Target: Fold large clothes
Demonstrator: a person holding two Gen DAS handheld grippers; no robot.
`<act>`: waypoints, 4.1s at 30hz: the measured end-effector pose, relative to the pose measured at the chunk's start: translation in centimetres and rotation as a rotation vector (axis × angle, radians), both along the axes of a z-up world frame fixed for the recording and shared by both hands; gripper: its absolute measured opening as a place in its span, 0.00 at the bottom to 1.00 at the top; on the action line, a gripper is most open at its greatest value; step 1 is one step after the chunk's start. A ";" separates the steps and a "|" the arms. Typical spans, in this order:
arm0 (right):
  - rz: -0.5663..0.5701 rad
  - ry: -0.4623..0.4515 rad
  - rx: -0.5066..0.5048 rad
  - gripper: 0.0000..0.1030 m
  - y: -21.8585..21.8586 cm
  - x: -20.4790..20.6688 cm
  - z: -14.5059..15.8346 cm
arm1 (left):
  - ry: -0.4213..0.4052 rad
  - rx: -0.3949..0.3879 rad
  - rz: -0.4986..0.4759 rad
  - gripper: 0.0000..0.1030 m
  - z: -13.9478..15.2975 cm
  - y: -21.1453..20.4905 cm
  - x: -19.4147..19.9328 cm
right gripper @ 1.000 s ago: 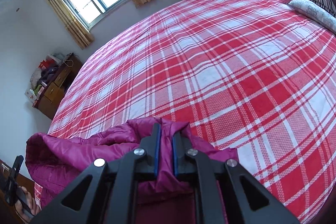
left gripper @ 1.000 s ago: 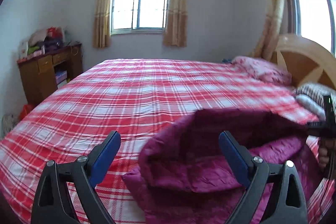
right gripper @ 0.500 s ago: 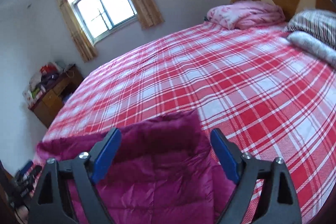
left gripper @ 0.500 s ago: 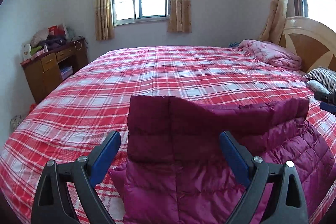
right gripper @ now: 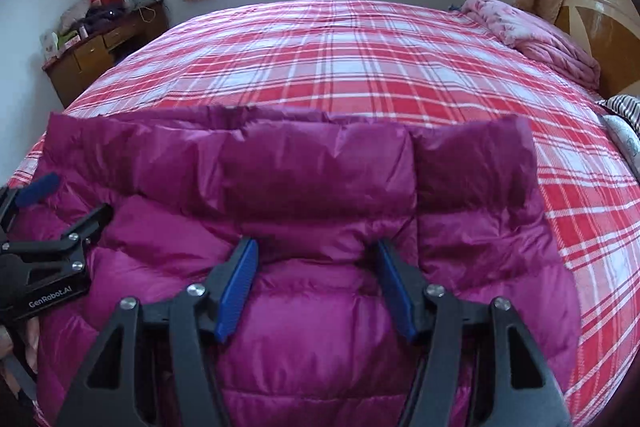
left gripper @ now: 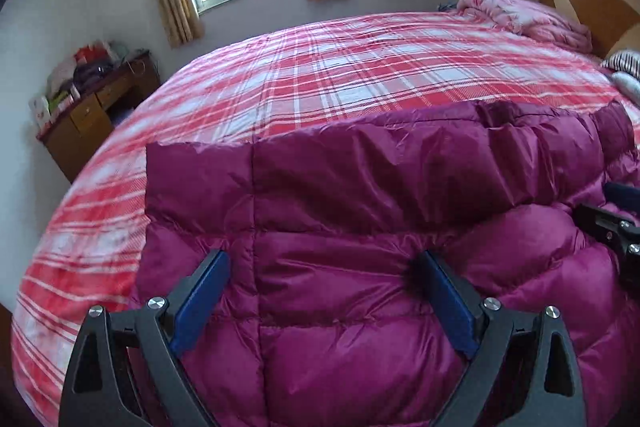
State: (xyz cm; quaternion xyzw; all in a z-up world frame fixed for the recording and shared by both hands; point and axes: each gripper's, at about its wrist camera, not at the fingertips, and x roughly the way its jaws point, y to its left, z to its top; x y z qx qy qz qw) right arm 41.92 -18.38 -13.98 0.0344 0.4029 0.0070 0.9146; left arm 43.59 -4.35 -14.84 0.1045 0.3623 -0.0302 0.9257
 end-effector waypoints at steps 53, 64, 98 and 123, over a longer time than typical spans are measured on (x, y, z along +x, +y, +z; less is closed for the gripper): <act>-0.098 0.089 -0.076 0.75 1.5 1.3 -0.2 | 0.133 -0.087 0.059 0.99 -2.5 1.0 3.2; -0.026 0.054 -0.073 0.79 4.5 0.5 -0.9 | 0.135 -0.110 0.063 0.99 -2.3 1.4 3.0; 0.029 0.014 -0.151 0.86 7.2 -5.8 1.7 | 0.056 -0.125 0.092 0.99 1.8 3.4 -4.9; 0.017 -0.070 -0.168 0.89 8.8 -14.8 1.2 | 0.100 -0.358 0.209 0.99 -1.0 13.5 -14.2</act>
